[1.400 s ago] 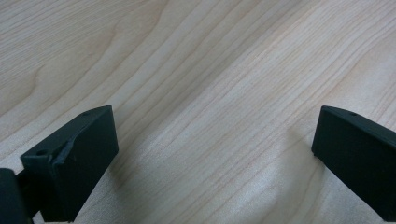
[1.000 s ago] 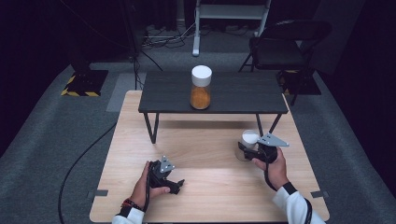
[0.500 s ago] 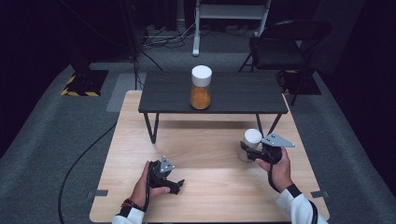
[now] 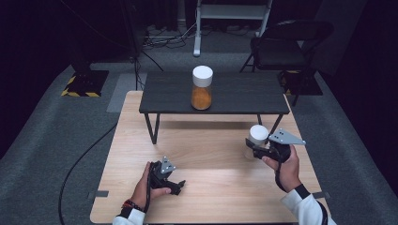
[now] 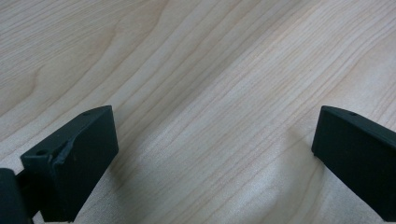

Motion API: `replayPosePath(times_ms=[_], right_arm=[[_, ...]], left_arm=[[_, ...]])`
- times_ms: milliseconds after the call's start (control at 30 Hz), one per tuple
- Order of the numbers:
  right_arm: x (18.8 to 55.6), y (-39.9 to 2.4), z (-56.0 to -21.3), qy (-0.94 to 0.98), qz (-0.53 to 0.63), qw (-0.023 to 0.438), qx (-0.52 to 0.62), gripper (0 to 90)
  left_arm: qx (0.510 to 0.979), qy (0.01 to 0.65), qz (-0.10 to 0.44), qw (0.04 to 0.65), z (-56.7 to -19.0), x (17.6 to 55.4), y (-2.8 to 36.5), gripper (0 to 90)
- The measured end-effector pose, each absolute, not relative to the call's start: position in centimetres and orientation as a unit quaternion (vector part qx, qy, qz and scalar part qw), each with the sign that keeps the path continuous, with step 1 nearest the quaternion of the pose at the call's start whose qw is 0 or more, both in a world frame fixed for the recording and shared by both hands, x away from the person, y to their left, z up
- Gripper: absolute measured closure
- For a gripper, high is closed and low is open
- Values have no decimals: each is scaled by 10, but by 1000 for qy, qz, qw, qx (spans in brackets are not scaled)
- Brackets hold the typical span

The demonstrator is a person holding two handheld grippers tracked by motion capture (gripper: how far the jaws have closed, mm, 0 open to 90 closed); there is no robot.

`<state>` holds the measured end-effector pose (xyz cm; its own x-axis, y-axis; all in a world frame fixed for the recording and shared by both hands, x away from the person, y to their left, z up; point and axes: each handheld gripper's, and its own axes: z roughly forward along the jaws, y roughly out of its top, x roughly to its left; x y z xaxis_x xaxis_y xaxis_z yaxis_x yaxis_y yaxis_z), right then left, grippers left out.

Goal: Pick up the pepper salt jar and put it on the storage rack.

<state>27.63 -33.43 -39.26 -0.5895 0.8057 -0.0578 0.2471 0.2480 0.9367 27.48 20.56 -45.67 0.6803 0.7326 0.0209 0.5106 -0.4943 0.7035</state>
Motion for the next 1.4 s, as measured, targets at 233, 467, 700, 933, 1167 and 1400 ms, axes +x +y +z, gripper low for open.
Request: replayPosePath(times_ms=[233,467,700,933,1167,1400], right_arm=[[275,-333,-372,739,499,283,353,343],[275,-331,-350,736,502,286,353,343],[275,-327,-319,732,507,288,353,342],[275,-323,-295,730,508,294,350,343],[278,-318,-277,723,517,300,348,342],[282,-314,-264,718,521,304,347,343]], left_arm=[[849,366,161,345,-457,275,206,3],[849,366,161,345,-457,275,206,3],[849,366,161,344,-457,275,206,3],[849,366,161,344,-457,275,206,3],[849,366,161,344,-457,275,206,3],[849,366,161,345,-457,275,206,3]])
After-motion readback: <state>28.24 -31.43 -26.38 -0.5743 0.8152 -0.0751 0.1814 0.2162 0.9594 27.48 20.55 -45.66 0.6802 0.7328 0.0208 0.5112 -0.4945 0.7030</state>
